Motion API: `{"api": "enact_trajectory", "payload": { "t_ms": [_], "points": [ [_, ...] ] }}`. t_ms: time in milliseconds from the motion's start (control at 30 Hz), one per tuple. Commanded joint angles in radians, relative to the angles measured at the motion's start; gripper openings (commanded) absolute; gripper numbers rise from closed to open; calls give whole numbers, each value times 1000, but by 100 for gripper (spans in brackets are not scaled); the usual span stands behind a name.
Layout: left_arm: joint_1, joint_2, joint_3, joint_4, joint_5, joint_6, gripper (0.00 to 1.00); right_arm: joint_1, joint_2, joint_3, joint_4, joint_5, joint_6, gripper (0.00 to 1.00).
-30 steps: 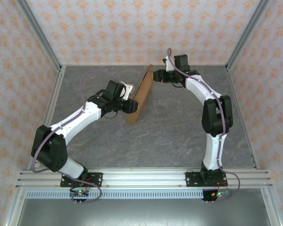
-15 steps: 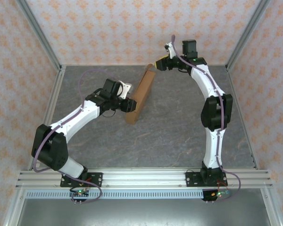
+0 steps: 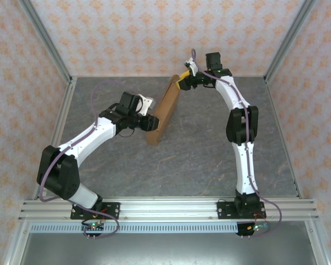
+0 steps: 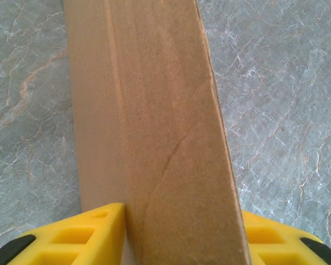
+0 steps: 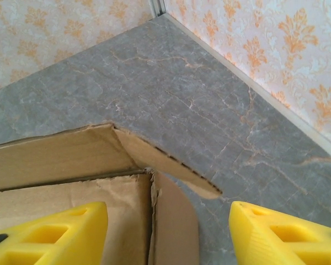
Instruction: Fold the paper box
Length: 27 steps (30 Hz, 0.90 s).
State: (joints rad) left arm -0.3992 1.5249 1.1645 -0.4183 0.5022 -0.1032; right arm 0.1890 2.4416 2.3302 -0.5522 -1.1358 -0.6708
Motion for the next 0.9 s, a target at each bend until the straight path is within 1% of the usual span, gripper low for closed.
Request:
{"api": "enact_trajectory", "payload": {
  "t_ms": [0, 233, 567, 733, 867],
  "points": [
    [13, 44, -15, -106, -39, 27, 42, 2, 28, 81, -37, -74, -74, 61],
    [13, 43, -20, -103, -34, 23, 42, 3, 80, 154, -55, -153, -86, 61],
    [13, 42, -23, -102, -31, 23, 41, 6, 134, 218, -56, -195, -87, 60],
    [13, 46, -20, -103, -29, 23, 41, 9, 159, 251, -53, -213, -72, 56],
    [13, 45, -20, -104, -33, 23, 41, 10, 162, 261, -54, -227, -67, 48]
  ]
}}
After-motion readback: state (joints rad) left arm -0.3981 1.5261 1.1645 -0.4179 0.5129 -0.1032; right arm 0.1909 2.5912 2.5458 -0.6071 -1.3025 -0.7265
